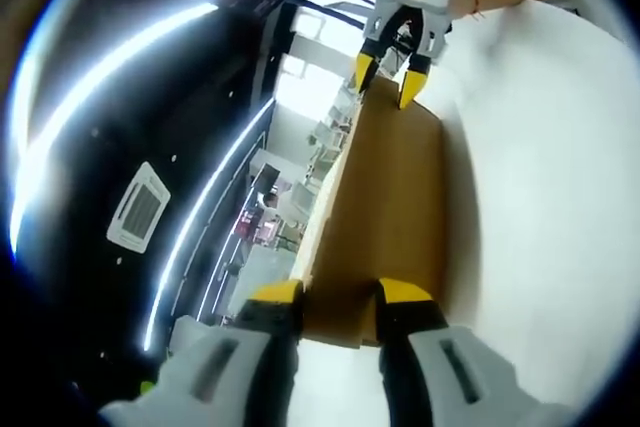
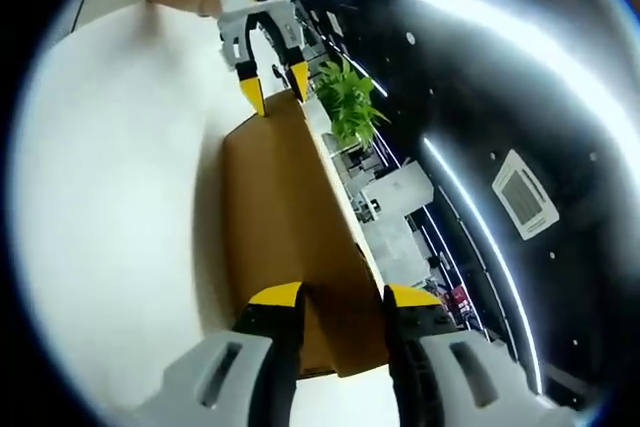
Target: Operate the shoe box by opening the lid, removing the specified soft item, and placing it in the target area until the item is outside and the box remains undamaged.
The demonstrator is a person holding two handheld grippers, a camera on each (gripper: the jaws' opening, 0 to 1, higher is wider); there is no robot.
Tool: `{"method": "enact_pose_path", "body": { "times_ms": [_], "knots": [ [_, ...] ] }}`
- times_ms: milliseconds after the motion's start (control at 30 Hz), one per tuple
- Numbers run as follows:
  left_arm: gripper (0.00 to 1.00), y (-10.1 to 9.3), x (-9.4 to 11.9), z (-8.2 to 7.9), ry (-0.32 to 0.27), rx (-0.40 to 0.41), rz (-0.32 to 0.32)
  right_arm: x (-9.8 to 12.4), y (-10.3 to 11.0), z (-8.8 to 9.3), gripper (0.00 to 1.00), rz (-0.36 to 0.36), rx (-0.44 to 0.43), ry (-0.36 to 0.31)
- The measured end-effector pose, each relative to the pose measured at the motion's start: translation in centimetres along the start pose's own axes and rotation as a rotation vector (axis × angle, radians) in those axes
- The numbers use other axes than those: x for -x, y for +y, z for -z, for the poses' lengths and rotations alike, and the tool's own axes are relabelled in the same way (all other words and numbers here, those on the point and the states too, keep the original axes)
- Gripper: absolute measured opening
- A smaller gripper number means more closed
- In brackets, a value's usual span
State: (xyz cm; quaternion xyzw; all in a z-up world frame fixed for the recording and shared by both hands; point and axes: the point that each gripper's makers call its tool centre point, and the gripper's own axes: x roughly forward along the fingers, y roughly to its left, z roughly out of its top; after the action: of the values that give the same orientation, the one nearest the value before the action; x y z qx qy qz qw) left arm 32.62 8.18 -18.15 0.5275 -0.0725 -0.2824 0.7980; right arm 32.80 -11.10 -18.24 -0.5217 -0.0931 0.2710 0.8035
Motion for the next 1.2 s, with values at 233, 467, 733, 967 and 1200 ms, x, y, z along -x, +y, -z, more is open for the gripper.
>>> {"method": "enact_pose_path", "body": {
  "times_ms": [233,467,733,967,1200],
  "knots": [
    [0.29,0.5,0.1,-0.1,-0.011,0.021,0.007,0.1,-0.4,-0.2,0.32,0.003,-0.02,-0.006],
    [0.29,1.3,0.4,-0.5,-0.03,0.055,0.011,0.2,-1.3,-0.6,0.32,0.011,-0.045,-0.017],
    [0.29,2.1,0.4,-0.8,-0.042,0.067,0.01,0.2,-2.1,-0.9,0.31,0.012,-0.05,-0.025],
    [0.28,2.9,0.3,-1.2,-0.055,0.076,0.007,0.0,-3.1,-1.1,0.31,0.009,-0.067,-0.043],
    [0.27,3.7,0.2,-1.4,-0.065,0.08,0.002,-0.1,-3.9,-1.4,0.3,0.016,-0.08,-0.058]
  ]
}}
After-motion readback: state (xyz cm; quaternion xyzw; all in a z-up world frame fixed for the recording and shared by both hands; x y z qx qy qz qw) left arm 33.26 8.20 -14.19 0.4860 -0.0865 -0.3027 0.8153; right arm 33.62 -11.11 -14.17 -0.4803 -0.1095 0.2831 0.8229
